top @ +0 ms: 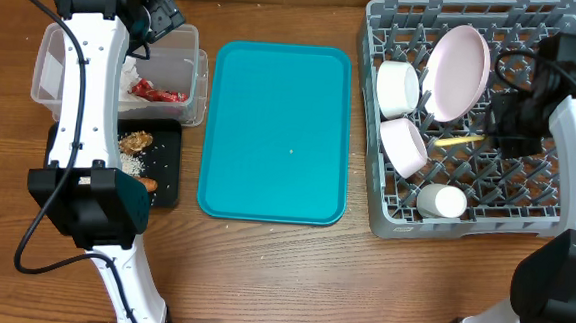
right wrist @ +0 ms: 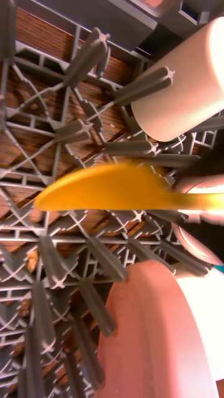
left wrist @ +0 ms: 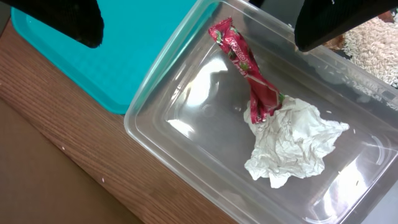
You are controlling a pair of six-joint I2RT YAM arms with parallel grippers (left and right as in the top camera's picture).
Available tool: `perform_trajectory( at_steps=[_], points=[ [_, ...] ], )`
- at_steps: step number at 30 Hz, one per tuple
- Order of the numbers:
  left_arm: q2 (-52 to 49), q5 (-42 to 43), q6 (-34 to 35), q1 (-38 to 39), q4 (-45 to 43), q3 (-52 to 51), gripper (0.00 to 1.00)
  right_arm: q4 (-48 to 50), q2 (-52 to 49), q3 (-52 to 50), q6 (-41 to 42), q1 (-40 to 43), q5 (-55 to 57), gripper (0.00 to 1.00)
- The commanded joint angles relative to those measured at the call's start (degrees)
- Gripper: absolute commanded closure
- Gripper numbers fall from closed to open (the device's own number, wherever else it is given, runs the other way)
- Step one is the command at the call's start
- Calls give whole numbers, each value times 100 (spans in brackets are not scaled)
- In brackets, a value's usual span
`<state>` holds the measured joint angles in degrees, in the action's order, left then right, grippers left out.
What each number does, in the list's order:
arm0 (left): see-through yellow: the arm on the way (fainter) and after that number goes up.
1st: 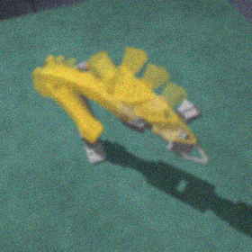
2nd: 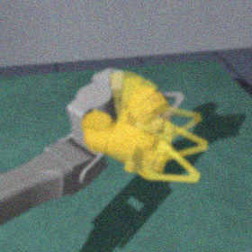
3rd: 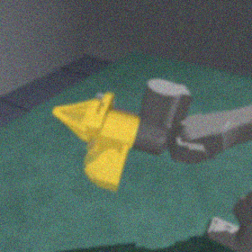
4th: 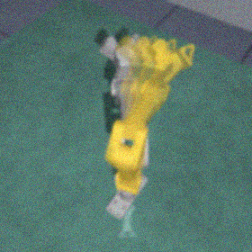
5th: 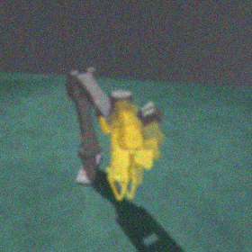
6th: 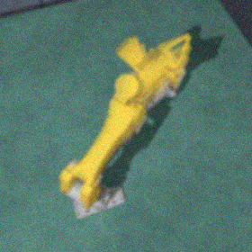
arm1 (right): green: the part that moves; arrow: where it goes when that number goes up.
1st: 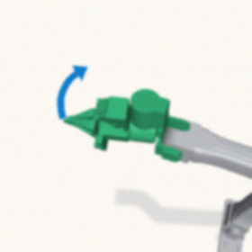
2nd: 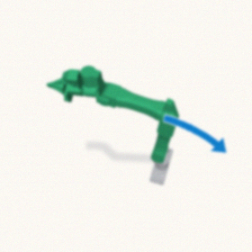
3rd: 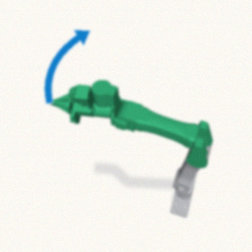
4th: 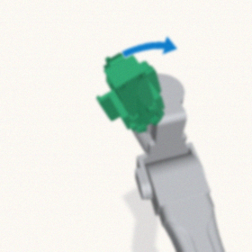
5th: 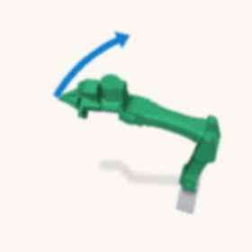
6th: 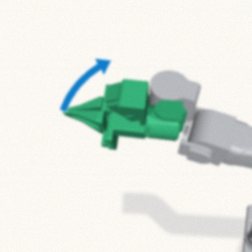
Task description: Sort waste into correct bins and load items into the dishwasher
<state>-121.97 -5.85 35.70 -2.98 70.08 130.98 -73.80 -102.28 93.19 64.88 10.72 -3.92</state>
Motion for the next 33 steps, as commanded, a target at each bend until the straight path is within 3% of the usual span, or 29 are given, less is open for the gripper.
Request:
perform_trajectory(
  at_steps=[1, 2, 7, 8, 11, 13, 17, 21, 24, 27, 30, 33],
  points=[
    [17, -55, 72, 42, -2, 166, 0, 92, 55, 15, 133, -4, 131, 33],
    [17, -52, 72, 42, -2, 166, 0, 120, 59, 24, 74, 31, 127, 21],
    [17, -55, 70, 42, -2, 166, 0, 4, 404, 610, -1150, 136, 61, 12],
    [17, -55, 72, 42, -2, 166, 0, -72, 586, 820, -1541, 127, 9, 8],
    [17, -55, 70, 42, -2, 166, 0, -297, 1340, 1502, -3748, 17, -997, 0],
    [17, -55, 72, 42, -2, 166, 0, -933, 1897, 1851, -4266, -57, -1008, 0],
    [17, -55, 72, 42, -2, 166, 0, -1921, 2909, 1934, -4304, -52, -905, 0],
    [17, -52, 70, 42, -2, 166, 0, -2295, 3598, 1934, -4306, -52, -691, 0],
    [17, -55, 72, 42, -2, 166, 0, -2323, 4153, 1934, -4315, -52, -308, 0],
    [17, -52, 70, 42, -2, 166, 0, -2319, 4520, 1934, -5167, -52, -168, 0],
    [17, -52, 70, 42, -2, 166, 0, -2258, 4588, 1928, -5298, -52, -168, 0],
    [17, -55, 70, 42, -2, 166, 0, -1526, 4822, 1628, -5466, -61, -186, 0]
  ],
)
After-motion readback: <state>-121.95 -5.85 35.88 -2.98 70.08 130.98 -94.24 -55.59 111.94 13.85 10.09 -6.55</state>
